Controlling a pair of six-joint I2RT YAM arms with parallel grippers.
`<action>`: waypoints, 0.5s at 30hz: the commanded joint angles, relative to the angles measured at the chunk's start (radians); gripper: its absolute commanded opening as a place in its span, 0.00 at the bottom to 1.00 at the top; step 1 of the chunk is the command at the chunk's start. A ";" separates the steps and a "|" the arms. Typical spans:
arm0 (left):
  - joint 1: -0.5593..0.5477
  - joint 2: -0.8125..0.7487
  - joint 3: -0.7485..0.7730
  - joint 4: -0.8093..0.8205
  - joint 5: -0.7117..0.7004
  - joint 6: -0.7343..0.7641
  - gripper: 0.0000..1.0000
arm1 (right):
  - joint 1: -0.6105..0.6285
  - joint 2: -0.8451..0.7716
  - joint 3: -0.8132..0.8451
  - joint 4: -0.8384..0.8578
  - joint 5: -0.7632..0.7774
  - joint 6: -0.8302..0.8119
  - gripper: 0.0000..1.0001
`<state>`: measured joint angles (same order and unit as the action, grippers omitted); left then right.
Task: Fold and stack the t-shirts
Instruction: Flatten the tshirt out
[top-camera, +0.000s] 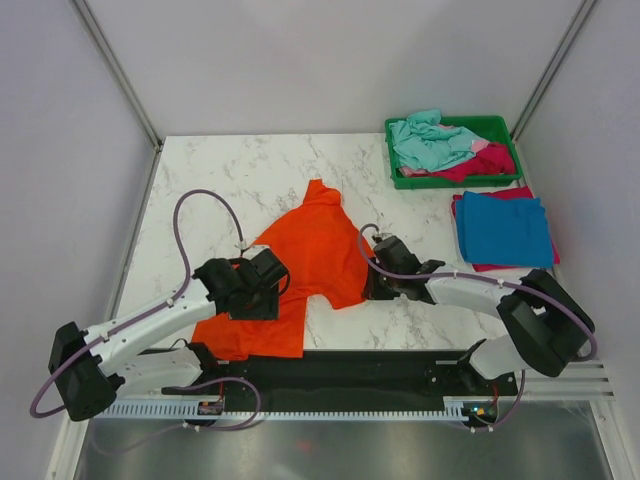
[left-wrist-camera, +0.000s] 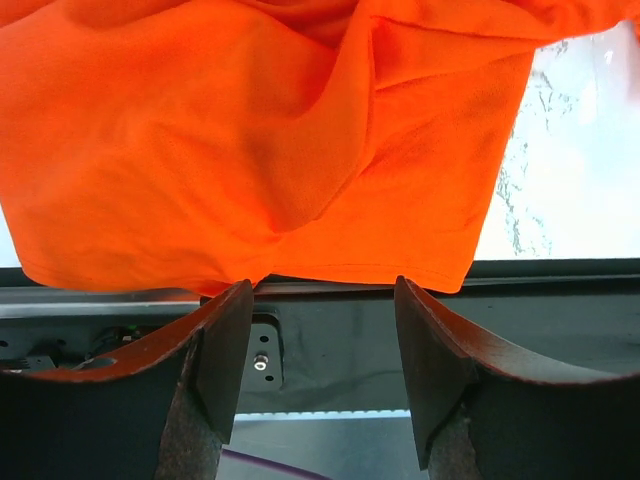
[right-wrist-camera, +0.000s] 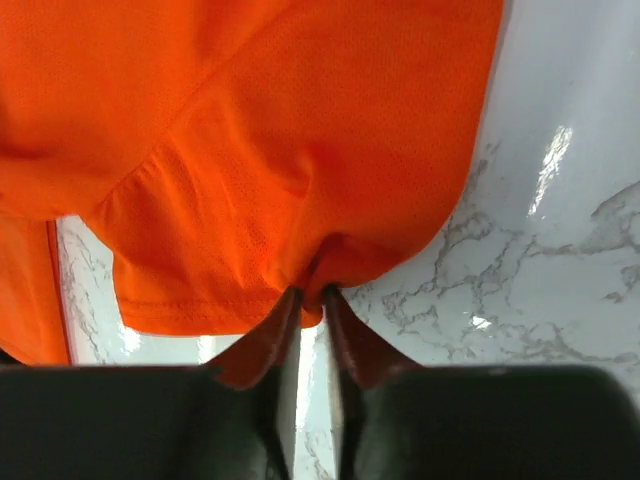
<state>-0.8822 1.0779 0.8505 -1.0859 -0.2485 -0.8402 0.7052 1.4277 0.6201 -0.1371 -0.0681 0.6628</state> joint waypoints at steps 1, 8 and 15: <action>-0.006 -0.035 0.001 -0.017 -0.077 -0.086 0.66 | 0.005 0.056 0.013 0.022 0.042 -0.020 0.17; -0.006 -0.075 0.013 -0.006 -0.074 -0.057 0.62 | -0.261 0.169 0.268 -0.008 -0.015 -0.167 0.00; -0.053 -0.082 0.002 0.009 -0.045 -0.065 0.61 | -0.516 0.183 0.467 -0.127 -0.071 -0.264 0.00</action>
<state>-0.9077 1.0077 0.8494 -1.0904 -0.2859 -0.8703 0.2058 1.6188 1.0332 -0.1955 -0.1005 0.4706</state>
